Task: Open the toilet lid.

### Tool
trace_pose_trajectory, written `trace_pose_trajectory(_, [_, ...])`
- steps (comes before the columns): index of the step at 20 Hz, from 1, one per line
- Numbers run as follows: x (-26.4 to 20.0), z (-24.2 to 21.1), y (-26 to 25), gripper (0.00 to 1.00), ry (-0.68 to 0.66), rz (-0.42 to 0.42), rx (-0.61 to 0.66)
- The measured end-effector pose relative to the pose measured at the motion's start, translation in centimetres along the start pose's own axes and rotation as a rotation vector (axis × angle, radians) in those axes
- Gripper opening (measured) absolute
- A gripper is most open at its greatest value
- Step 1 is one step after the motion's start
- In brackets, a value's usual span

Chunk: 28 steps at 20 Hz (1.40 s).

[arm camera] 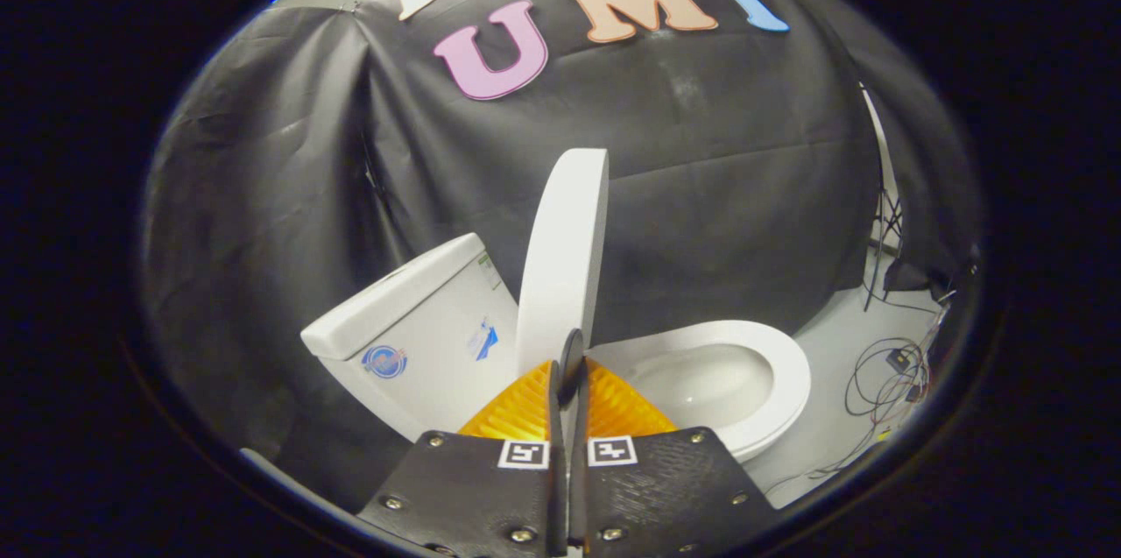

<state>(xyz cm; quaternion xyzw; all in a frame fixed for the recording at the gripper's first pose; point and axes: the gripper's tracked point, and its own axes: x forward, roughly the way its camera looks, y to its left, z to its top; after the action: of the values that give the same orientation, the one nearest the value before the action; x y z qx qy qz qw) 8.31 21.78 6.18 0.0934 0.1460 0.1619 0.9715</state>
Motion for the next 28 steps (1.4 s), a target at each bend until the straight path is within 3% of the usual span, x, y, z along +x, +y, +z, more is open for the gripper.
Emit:
trace_pose_trajectory(16, [0.5, 0.3, 4.2, 0.02, -0.06, -0.035, -0.065])
trace_pose_trajectory(28, [1.3, -0.1, 8.5, 0.02, -0.088, -0.012, -0.112])
